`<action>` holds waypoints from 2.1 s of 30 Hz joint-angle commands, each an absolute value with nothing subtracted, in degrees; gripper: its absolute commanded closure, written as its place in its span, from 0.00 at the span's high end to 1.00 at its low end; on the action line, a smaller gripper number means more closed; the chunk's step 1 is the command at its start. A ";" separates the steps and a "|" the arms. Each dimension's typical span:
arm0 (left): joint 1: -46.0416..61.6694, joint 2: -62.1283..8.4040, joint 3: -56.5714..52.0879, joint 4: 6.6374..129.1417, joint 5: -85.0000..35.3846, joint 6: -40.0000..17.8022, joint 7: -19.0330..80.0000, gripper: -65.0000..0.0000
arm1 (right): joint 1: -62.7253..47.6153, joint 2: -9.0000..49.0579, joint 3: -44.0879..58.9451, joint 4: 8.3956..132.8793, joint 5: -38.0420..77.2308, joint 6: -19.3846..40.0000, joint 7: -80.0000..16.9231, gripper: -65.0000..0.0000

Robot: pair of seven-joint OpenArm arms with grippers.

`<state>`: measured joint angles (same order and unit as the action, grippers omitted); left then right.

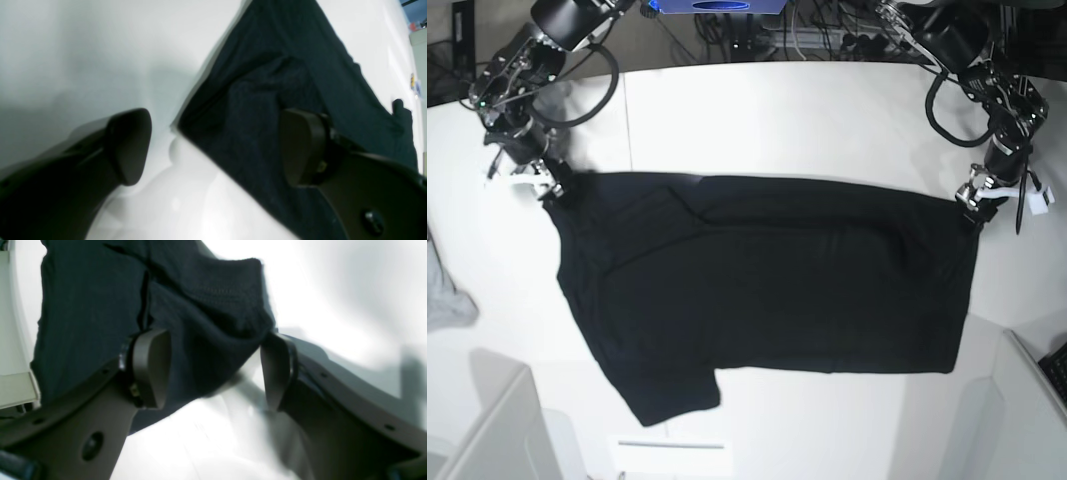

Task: Fold the T-shirt properly
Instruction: 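Drag the shirt with both grippers toward the robot, straightening it, then open both grippers and release the shirt's collar edge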

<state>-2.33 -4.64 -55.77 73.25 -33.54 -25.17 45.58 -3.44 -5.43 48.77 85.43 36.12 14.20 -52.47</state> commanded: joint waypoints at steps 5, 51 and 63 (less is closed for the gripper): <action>-4.70 -4.53 -52.35 70.37 -27.03 -24.22 47.96 0.88 | -3.12 -4.18 44.88 83.82 34.24 13.67 -53.67 0.61; 19.56 -6.90 -54.20 99.91 -25.63 -24.40 64.22 0.00 | -17.89 -4.26 45.49 108.70 34.68 4.79 -63.25 0.00; 19.56 -6.99 -54.20 99.82 -25.10 -24.40 64.31 0.00 | -19.91 -4.44 45.49 108.53 34.59 4.53 -63.43 0.00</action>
<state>19.38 -5.93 -53.76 99.09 -25.47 -24.43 65.36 -19.75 -4.91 45.15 107.61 34.33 4.91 -64.53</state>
